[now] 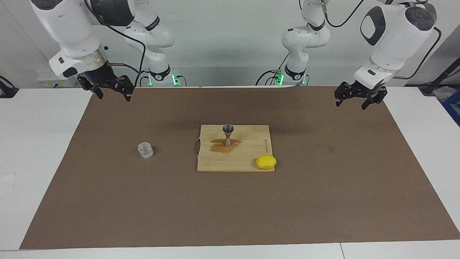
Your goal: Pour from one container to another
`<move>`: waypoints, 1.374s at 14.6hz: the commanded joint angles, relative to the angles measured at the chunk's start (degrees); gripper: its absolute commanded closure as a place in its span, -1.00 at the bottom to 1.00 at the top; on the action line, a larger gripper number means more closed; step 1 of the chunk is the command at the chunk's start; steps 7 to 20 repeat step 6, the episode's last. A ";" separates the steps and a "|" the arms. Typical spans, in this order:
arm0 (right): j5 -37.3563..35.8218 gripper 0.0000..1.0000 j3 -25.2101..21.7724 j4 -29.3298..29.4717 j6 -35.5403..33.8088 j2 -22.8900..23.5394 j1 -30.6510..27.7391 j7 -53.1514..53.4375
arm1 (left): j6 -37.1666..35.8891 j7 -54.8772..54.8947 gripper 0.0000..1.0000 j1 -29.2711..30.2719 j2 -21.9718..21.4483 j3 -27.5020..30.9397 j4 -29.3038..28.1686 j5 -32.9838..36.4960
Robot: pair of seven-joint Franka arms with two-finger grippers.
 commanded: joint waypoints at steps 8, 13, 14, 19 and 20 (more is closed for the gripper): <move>0.57 -0.98 0.17 1.21 0.20 0.70 0.56 0.25 | -2.51 -0.56 -1.00 0.95 -0.82 -0.74 0.94 1.07; 0.57 -0.98 0.17 1.21 0.20 0.70 0.56 0.25 | -2.51 -0.56 -1.00 0.95 -0.82 -0.74 0.94 1.07; 0.57 -0.98 0.17 1.21 0.20 0.70 0.56 0.25 | -2.51 -0.56 -1.00 0.95 -0.82 -0.74 0.94 1.07; 0.57 -0.98 0.17 1.21 0.20 0.70 0.56 0.25 | -2.51 -0.56 -1.00 0.95 -0.82 -0.74 0.94 1.07; 0.57 -0.98 0.17 1.21 0.20 0.70 0.56 0.25 | -2.51 -0.56 -1.00 0.95 -0.82 -0.74 0.94 1.07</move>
